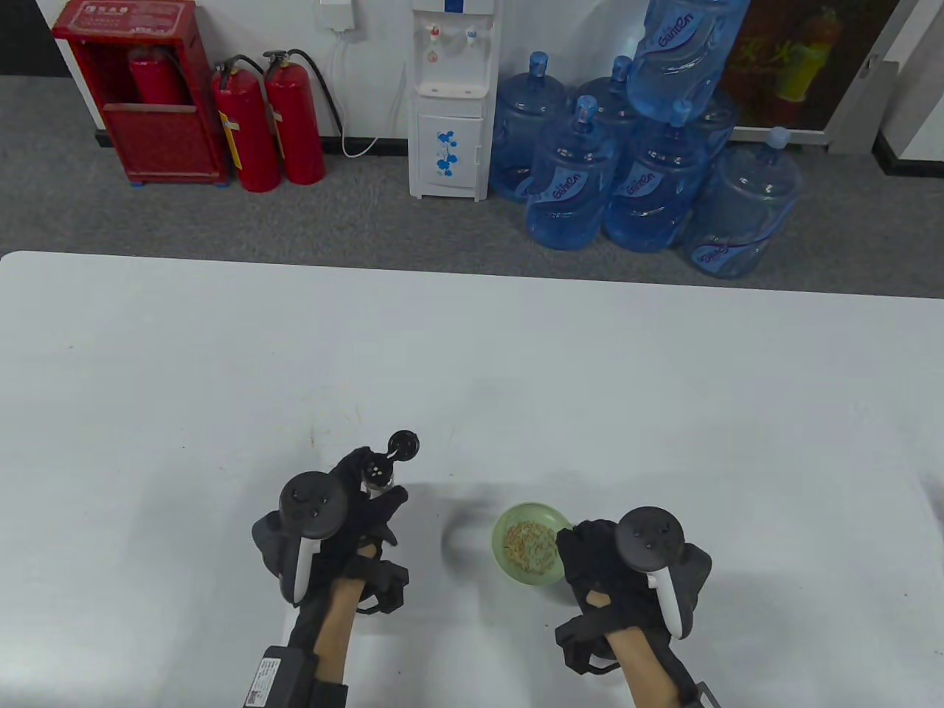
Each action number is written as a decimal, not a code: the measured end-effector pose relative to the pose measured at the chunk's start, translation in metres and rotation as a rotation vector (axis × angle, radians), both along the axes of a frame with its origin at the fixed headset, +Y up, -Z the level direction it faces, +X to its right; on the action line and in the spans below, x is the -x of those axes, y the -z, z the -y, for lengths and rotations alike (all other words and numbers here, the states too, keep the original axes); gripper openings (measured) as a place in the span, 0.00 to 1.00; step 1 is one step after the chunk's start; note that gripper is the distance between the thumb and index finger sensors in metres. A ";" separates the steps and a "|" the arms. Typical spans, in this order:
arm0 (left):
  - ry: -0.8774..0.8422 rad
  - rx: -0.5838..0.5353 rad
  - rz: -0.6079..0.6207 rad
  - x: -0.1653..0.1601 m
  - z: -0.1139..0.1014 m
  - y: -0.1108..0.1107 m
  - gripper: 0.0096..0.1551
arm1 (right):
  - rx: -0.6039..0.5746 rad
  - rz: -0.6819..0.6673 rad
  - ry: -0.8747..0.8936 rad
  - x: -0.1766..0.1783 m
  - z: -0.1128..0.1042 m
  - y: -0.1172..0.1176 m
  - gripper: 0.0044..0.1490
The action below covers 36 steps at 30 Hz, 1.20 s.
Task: Hold seasoning dish and receive white sesame seeds shaken from seasoning bottle
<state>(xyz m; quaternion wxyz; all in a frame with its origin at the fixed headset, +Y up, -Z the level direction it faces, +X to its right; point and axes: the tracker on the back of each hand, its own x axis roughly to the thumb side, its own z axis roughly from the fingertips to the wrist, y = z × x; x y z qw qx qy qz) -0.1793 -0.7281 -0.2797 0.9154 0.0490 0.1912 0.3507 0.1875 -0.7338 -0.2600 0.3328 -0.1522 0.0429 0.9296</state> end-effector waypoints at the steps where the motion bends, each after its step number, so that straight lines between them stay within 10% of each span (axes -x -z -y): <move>1: -0.002 0.010 -0.004 -0.001 0.002 0.002 0.41 | 0.001 0.004 0.002 -0.001 0.000 0.000 0.24; 12: 0.106 0.118 0.057 -0.012 0.014 0.014 0.44 | 0.024 0.044 0.013 -0.009 0.005 0.002 0.24; 19: 0.033 0.145 0.131 -0.011 0.010 -0.012 0.70 | 0.014 0.032 0.020 -0.011 0.002 -0.001 0.24; 26: 0.037 0.051 0.177 -0.001 -0.012 -0.059 0.63 | 0.025 0.034 -0.017 -0.014 0.004 0.001 0.24; 36: 0.043 -0.014 0.165 0.000 0.006 -0.072 0.55 | 0.038 0.079 -0.015 -0.021 0.005 0.003 0.24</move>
